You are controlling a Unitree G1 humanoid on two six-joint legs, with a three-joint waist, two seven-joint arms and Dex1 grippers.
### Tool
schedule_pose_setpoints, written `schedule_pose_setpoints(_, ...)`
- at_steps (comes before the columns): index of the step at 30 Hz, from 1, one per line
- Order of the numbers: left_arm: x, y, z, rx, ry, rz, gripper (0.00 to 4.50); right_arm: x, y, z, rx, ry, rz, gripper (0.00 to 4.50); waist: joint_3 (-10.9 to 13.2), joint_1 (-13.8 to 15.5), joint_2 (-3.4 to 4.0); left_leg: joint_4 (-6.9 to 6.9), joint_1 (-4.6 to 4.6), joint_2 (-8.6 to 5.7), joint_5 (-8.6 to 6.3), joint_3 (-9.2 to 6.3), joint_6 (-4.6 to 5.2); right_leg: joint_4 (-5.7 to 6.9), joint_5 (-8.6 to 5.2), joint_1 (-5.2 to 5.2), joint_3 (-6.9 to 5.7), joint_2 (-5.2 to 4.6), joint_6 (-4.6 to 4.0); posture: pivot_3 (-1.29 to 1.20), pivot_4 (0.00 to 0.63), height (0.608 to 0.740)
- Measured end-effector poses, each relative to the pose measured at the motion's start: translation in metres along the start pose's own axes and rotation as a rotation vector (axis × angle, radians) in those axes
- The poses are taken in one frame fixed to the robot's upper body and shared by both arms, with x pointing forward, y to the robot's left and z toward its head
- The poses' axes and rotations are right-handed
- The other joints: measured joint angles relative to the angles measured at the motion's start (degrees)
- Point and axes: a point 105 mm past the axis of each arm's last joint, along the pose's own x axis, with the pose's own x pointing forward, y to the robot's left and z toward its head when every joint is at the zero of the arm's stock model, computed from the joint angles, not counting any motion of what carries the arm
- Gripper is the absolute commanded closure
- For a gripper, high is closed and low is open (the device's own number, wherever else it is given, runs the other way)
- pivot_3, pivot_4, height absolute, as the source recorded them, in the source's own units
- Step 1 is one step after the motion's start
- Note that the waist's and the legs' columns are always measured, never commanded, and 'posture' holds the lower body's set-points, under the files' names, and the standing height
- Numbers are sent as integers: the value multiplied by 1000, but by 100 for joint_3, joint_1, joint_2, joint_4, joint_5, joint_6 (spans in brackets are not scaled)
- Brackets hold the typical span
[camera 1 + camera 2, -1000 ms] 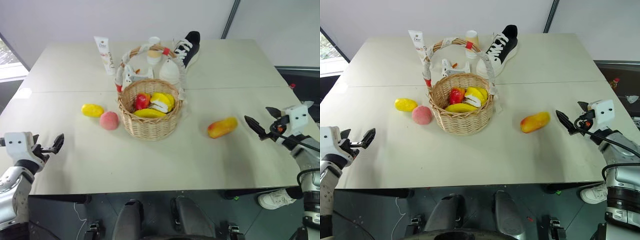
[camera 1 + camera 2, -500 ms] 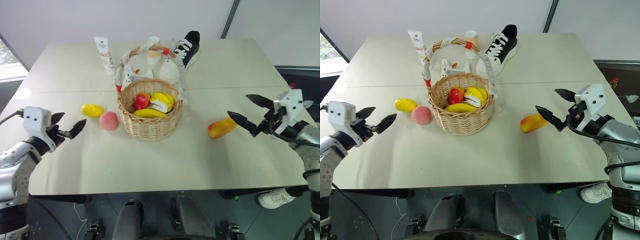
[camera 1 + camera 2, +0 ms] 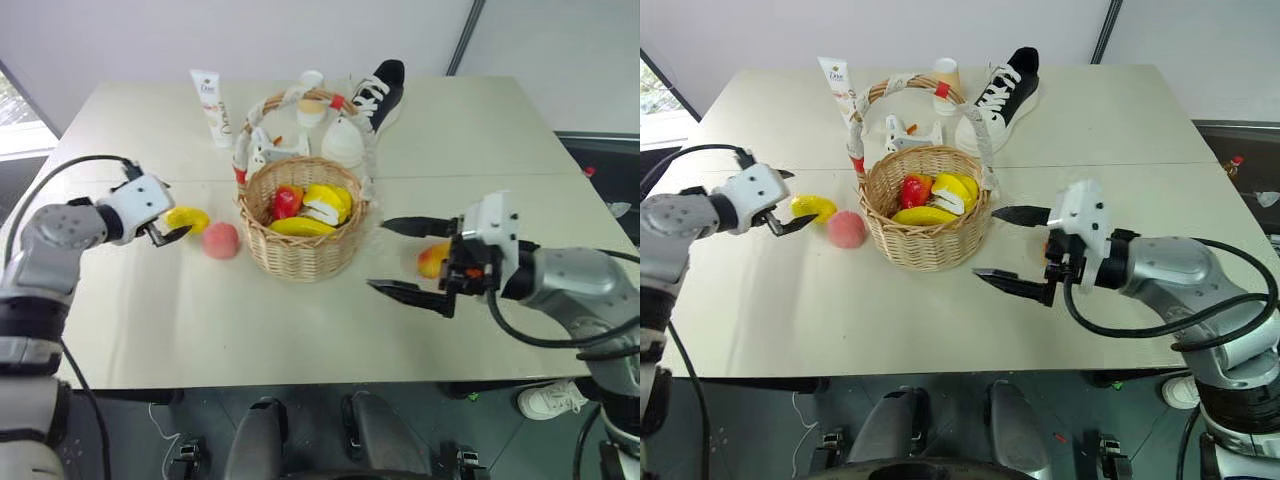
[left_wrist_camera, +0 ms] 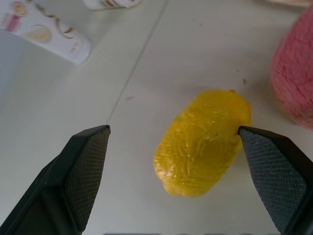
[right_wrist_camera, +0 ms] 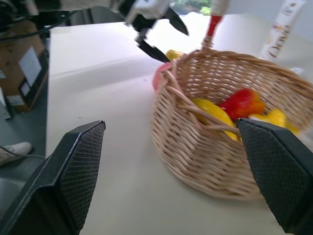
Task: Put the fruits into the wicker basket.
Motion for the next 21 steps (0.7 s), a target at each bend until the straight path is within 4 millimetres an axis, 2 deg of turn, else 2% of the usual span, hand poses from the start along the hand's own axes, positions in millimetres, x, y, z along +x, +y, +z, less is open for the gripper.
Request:
schedule_pose_setpoints(6,14,-2,-11,91,81,-80,0,9,6,-2,18,-16,14,23,0,71,-1,5,-4,-1,0,1,1,1,2,-2,-1,2,3,0,150,740)
schedule_pose_setpoints(10,22,1,-8,114,78,-86,0,11,7,-2,22,-24,6,23,0,84,-1,9,-4,-2,-1,1,1,2,3,0,-1,0,7,0,150,740)
schedule_pose_setpoints(13,23,1,-11,131,89,-84,880,12,7,-3,28,-28,-2,0,-1,83,-2,10,-1,-2,-1,1,1,4,4,1,0,0,7,0,150,740)
schedule_pose_setpoints(16,25,-2,-14,123,87,-77,2397,12,7,-5,28,-27,-8,0,0,67,-2,13,1,-1,0,1,2,11,4,0,0,2,7,0,150,740)
schedule_pose_setpoints(17,25,-1,-15,122,89,-68,2700,12,7,-5,27,-28,-9,0,-1,67,-2,13,3,-1,0,1,2,14,4,0,0,2,7,0,150,740)
schedule_pose_setpoints(21,21,1,-20,93,94,-36,2700,12,9,-7,28,-26,-13,0,-1,52,-2,14,3,0,-1,2,1,17,4,-1,0,2,7,0,150,740)
